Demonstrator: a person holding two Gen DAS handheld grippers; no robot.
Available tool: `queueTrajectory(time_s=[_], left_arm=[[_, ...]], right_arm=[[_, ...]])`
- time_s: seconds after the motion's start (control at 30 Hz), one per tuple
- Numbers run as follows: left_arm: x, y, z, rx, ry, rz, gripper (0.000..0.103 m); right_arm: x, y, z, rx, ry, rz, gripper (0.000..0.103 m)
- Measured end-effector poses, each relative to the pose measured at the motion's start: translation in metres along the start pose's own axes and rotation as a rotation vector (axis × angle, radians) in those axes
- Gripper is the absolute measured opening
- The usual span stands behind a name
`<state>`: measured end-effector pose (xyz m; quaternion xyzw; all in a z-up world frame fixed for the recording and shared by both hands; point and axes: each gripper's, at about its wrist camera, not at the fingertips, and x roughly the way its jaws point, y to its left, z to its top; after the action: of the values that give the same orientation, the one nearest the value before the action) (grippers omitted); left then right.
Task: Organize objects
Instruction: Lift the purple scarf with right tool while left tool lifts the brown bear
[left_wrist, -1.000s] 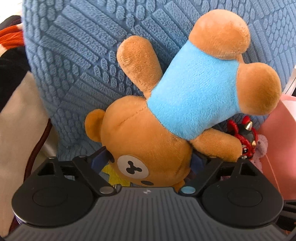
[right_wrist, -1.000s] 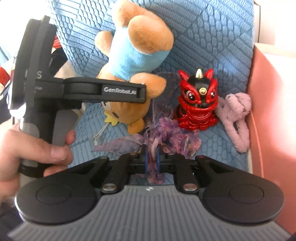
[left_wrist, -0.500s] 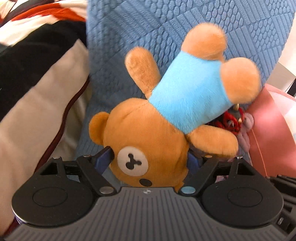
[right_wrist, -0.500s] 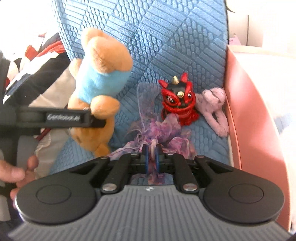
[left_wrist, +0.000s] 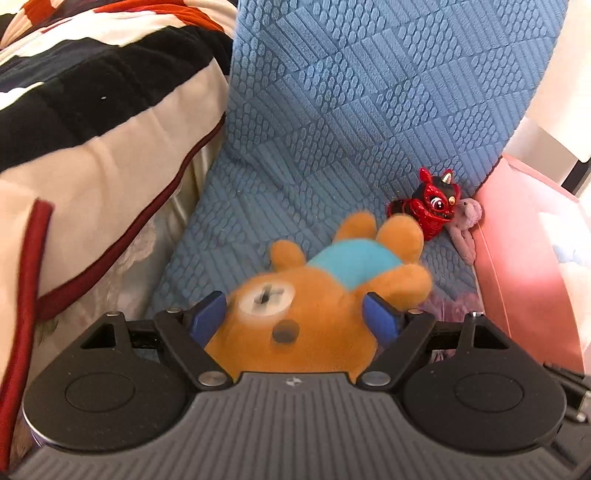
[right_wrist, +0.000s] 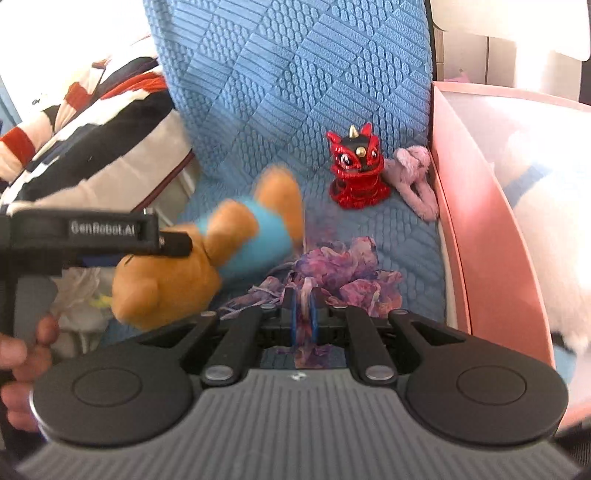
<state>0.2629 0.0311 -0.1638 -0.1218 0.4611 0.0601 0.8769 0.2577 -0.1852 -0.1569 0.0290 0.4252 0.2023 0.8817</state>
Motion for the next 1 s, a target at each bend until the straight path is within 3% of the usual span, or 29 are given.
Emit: queueTrajectory(time_s=[0.27,0.4,0.5,0.57,0.6,0.8,1.0], left_arm=[[0.002,-0.005,-0.004,0.017,0.029,-0.014,0.083],[0.007,-0.003,0.002,0.019,0.044,-0.036,0.088],[0.005,0.005,0.006,-0.028,0.057,-0.04,0.093],[0.003,0.011,0.009,-0.048,0.052,-0.052,0.094],[0.001,0.013,0.009,-0.051,0.047,-0.068,0.094],[0.014,0.016,0.01,-0.023,0.08,-0.113,0.094],[0.032,0.001,0.006,0.101,0.115,-0.068,0.096]], right_arm=[[0.008,-0.006,-0.022,0.001,0.088,-0.04,0.013],[0.012,-0.015,-0.022,0.017,0.121,-0.039,0.015],[0.01,-0.017,-0.021,0.024,0.115,-0.014,0.031],[0.008,-0.016,-0.02,0.021,0.098,-0.006,0.054],[0.007,-0.014,-0.019,0.018,0.088,-0.004,0.057],[0.009,-0.007,-0.012,-0.013,0.049,-0.022,0.067],[0.034,-0.004,-0.011,-0.049,0.13,-0.084,0.067]])
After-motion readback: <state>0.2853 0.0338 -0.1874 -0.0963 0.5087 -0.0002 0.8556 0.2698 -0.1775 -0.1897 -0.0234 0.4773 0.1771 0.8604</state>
